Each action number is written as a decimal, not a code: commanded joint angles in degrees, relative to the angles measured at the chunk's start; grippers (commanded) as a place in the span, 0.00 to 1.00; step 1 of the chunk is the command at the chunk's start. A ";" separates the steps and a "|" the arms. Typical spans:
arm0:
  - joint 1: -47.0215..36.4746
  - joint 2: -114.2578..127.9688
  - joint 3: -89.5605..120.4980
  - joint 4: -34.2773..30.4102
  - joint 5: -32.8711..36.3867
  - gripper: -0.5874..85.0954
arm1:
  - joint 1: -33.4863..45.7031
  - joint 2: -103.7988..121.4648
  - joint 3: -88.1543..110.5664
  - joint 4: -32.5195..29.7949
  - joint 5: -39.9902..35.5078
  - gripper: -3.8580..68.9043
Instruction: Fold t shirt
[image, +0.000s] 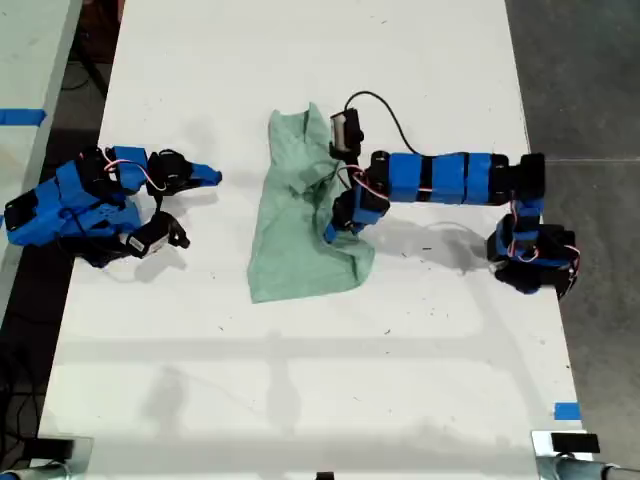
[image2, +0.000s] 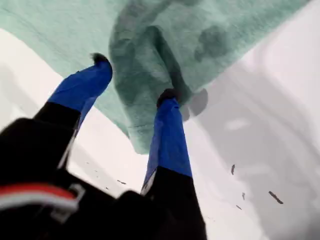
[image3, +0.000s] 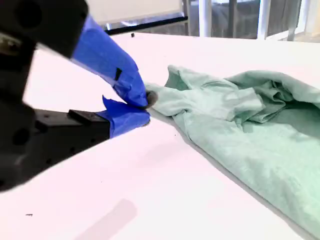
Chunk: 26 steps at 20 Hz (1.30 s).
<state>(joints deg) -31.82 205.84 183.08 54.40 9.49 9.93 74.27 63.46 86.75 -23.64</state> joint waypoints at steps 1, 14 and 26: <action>-0.26 0.53 -0.26 0.18 -0.97 0.01 | -1.49 -0.62 -0.88 0.79 2.20 0.33; -0.26 0.53 -0.26 0.00 -0.97 0.01 | -10.11 0.35 -6.50 -3.78 -2.46 0.11; -0.26 0.53 -0.26 0.00 -1.05 0.01 | -7.29 9.23 -3.60 4.22 1.49 0.22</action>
<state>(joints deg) -31.82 205.84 183.08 54.40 9.49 -1.14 75.32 60.56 84.55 -26.37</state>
